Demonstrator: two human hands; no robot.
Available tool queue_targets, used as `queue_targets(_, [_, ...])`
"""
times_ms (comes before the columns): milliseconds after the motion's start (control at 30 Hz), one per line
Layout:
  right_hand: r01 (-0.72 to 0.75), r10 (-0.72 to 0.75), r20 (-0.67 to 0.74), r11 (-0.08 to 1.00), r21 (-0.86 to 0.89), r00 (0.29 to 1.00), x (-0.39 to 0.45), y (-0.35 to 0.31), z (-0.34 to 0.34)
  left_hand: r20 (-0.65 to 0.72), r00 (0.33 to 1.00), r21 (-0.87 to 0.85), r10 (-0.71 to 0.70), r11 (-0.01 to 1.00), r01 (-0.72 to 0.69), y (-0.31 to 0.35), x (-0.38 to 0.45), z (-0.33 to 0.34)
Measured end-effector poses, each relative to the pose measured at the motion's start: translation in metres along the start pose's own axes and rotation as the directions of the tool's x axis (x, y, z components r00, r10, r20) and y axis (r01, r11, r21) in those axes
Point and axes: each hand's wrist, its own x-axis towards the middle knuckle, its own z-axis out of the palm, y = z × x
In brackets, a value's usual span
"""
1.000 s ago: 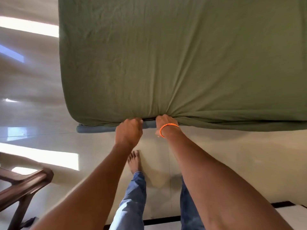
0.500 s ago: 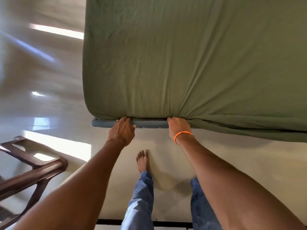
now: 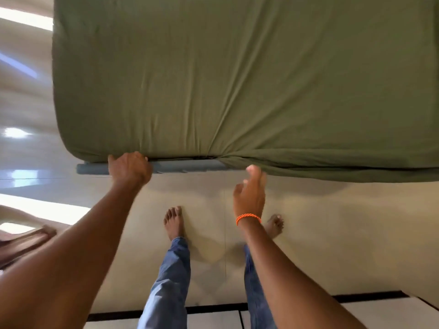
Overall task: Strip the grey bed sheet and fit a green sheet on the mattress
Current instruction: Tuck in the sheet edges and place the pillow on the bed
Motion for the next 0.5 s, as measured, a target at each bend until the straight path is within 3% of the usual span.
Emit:
queue_targets(67, [0.130,-0.159,-0.063,0.936,-0.328,0.985,0.024,0.014,-0.023,-0.139,0.990,-0.088,-0.019,0.996,0.006,0.027,-0.045,0.020])
queue_targets(100, [0.192,-0.238,-0.038,0.857,-0.478,0.970,0.033,0.022,-0.033,-0.204,0.978,-0.152,0.044,0.985,-0.076,0.047,-0.068,0.031])
queue_targets(167, [0.297,-0.330,0.072,0.708,-0.641,0.941,0.051,0.039,-0.046,-0.282,0.907,-0.211,0.312,0.903,-0.376,0.093,-0.105,0.056])
queue_targets(200, [0.338,-0.356,0.117,0.659,-0.672,0.927,0.062,0.046,-0.052,-0.285,0.850,-0.204,0.442,0.839,-0.504,0.118,-0.119,0.063])
queue_targets(267, [0.428,-0.434,0.179,0.587,-0.687,0.883,0.087,0.058,-0.065,-0.277,0.788,-0.197,0.550,0.770,-0.607,0.166,-0.138,0.070])
queue_targets(400, [0.641,-0.652,0.221,0.521,-0.564,0.725,0.127,0.080,-0.093,-0.250,0.777,-0.135,0.578,0.774,-0.619,0.221,-0.137,0.074])
queue_targets(500, [0.660,-0.655,0.239,0.527,-0.535,0.717,0.141,0.086,-0.106,-0.319,0.764,-0.097,0.561,0.783,-0.615,0.238,-0.134,0.072])
